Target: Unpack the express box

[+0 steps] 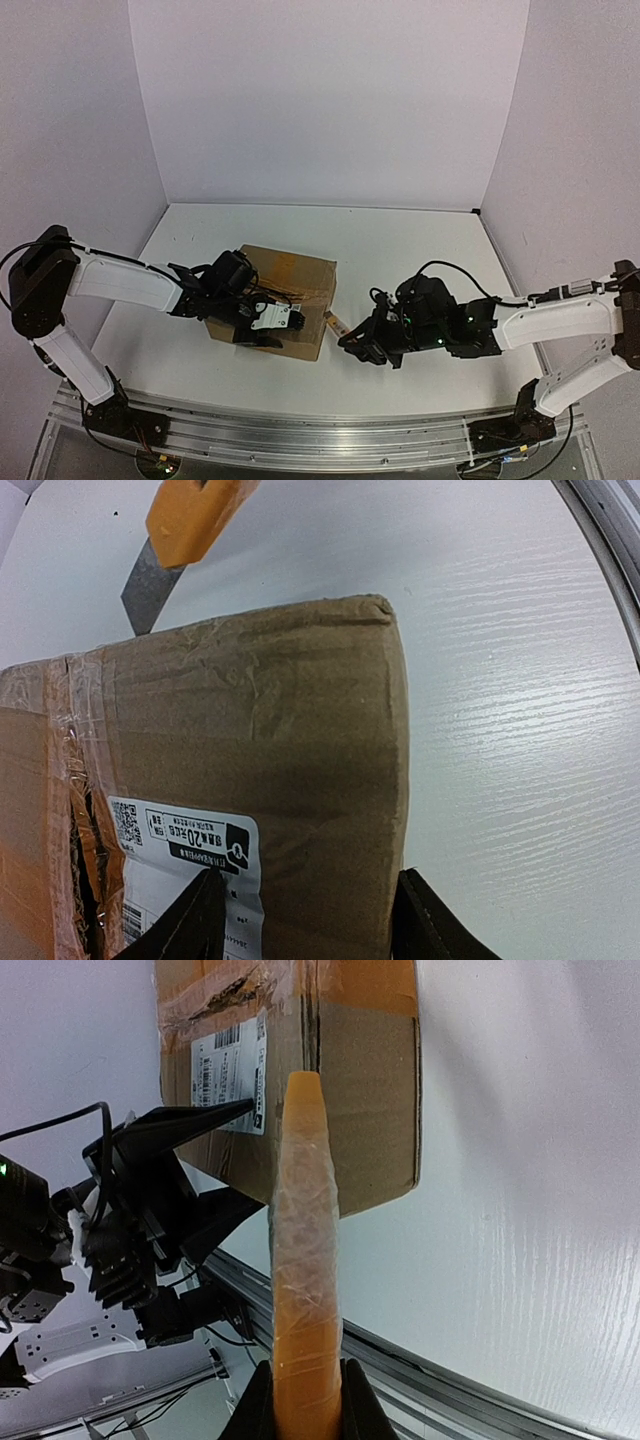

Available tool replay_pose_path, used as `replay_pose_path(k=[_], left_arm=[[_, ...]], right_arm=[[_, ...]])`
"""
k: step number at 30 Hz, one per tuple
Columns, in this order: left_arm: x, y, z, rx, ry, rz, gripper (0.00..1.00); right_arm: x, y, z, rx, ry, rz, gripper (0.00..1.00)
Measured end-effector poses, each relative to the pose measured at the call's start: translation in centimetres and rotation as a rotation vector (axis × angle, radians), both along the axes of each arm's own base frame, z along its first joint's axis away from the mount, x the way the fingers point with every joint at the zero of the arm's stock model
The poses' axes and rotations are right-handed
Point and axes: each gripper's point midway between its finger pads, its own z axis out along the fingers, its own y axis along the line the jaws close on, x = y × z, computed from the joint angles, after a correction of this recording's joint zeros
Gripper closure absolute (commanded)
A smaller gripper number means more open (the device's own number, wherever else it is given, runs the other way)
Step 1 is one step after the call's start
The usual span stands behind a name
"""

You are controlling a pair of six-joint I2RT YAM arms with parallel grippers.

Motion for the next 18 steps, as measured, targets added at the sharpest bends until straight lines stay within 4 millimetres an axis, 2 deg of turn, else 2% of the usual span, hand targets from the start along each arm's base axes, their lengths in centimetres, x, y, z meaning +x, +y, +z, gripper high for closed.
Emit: replay_pose_path(k=[4,7,13,18], left_arm=[[0.0,0.0,0.0,-0.001,0.000,-0.001,0.47],[0.4,-0.2,0.0,-0.008,-0.006,0.005,0.47],[0.5,-0.2,0.1,-0.010,-0.007,0.003,0.45],[0.5,-0.3,0.5,-0.021,0.000,0.003,0.31]], right_arm=[[-2.1,-0.1,0.2,-0.004,0.023,0.033,1.00],[-4.4,0.1,0.3,-0.007,0.058,0.096,1.00],[-5.6,-0.3,0.5,-0.024,0.072,0.120,1.00],[-6.5,-2.6,2.0,-0.060,0.071,0.127,1.00]])
